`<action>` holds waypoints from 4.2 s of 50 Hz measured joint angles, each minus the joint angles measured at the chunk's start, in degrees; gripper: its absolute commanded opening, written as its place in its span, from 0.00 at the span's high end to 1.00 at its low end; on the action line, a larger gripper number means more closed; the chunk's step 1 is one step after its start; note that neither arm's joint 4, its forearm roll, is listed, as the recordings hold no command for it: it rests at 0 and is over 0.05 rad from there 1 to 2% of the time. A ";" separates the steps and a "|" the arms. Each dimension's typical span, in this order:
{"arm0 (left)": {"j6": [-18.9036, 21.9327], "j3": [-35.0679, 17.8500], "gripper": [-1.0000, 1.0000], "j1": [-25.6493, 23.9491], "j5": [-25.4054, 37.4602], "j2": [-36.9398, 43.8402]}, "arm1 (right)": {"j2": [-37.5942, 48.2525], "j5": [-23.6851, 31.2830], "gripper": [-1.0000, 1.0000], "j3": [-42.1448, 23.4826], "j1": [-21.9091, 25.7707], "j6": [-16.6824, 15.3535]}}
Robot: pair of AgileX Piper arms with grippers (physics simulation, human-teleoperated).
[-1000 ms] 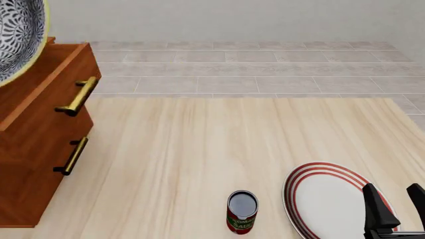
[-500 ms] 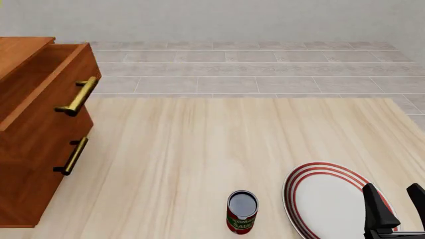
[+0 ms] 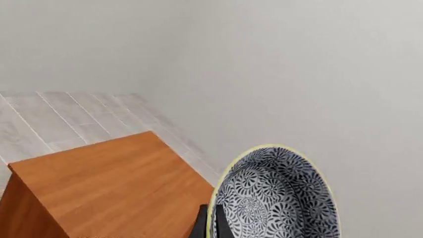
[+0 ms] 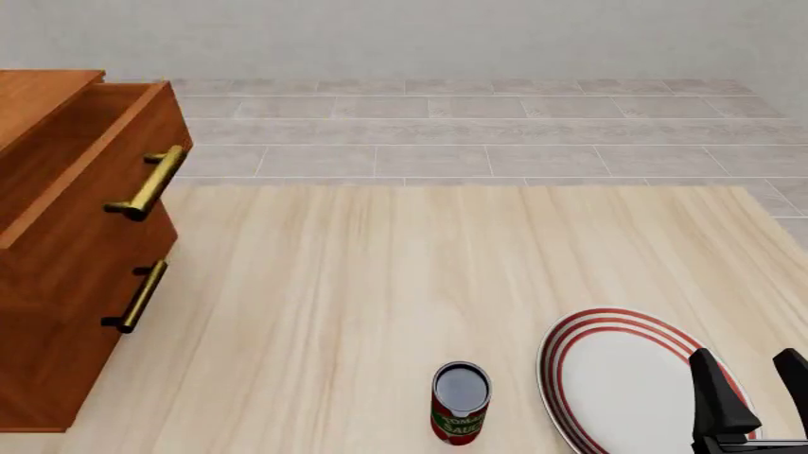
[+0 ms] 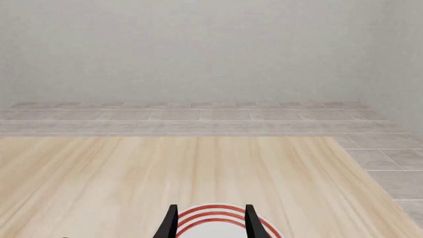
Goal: Put the bowl on top of the cabinet.
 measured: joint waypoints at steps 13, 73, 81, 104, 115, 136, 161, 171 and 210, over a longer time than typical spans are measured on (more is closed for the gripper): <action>-1.53 -0.53 1.00 4.12 1.57 2.15 | 0.00 0.00 0.00 0.00 0.00 0.00; -2.34 -2.92 1.00 8.92 2.49 12.39 | 0.00 0.00 0.00 0.00 0.00 0.00; -2.21 -3.11 1.00 9.14 2.25 13.82 | 0.00 0.00 0.00 0.00 0.00 0.00; -1.59 -3.24 1.00 9.74 1.60 16.10 | 0.00 0.00 0.00 0.00 0.00 0.00; -1.13 -3.45 1.00 10.13 1.04 17.86 | 0.00 0.00 0.00 0.00 0.00 0.00; 0.85 -2.99 1.00 11.23 -0.71 21.38 | 0.00 0.00 0.00 0.00 0.00 0.00; 3.23 -2.15 1.00 12.29 -2.96 25.40 | 0.00 0.00 0.00 0.00 0.00 0.00; 3.78 -1.63 1.00 12.80 -3.50 26.28 | 0.00 -0.01 0.00 0.02 0.17 0.00; 5.16 -0.43 0.00 14.50 -5.41 28.56 | 2.07 -2.22 0.00 0.21 0.67 0.01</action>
